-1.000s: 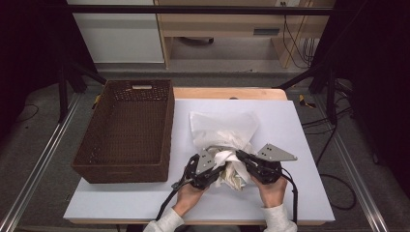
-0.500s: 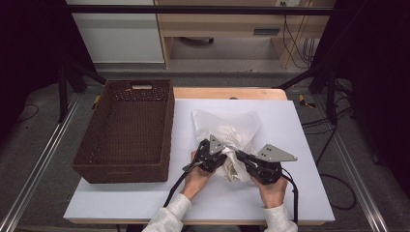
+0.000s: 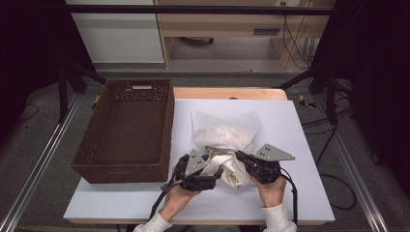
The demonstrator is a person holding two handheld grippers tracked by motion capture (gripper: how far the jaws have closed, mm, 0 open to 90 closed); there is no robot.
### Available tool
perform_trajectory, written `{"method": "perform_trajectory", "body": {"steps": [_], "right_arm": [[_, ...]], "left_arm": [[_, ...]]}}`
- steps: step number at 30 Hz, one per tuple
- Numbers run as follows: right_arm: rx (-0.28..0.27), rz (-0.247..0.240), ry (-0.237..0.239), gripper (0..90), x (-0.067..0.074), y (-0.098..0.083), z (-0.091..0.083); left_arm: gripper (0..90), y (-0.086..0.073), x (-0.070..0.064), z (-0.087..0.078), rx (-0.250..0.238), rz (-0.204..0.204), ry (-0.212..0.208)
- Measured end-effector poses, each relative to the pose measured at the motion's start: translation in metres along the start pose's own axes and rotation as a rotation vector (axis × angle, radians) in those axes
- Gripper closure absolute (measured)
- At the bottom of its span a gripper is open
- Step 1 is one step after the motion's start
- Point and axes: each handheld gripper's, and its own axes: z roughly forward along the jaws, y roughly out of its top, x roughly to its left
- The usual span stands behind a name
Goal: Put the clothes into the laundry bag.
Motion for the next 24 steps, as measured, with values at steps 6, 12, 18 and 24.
{"method": "perform_trajectory", "body": {"steps": [6,12,18,24], "right_arm": [[-0.003,-0.002,0.003,89.0,0.0,0.001,-0.001],[-0.003,-0.007,0.013,89.0,0.001,0.001,0.0],[-0.027,-0.016,0.011,89.0,0.002,0.005,-0.007],[-0.018,-0.022,0.023,89.0,0.003,0.005,-0.006]], "left_arm": [[60.8,0.001,0.01,0.037,0.092,-0.025,0.043],[81.2,0.004,0.007,0.059,0.079,-0.052,0.021],[81.9,0.019,-0.007,0.063,0.032,-0.005,0.061],[79.8,0.017,0.016,0.087,0.061,-0.054,0.092]]}}
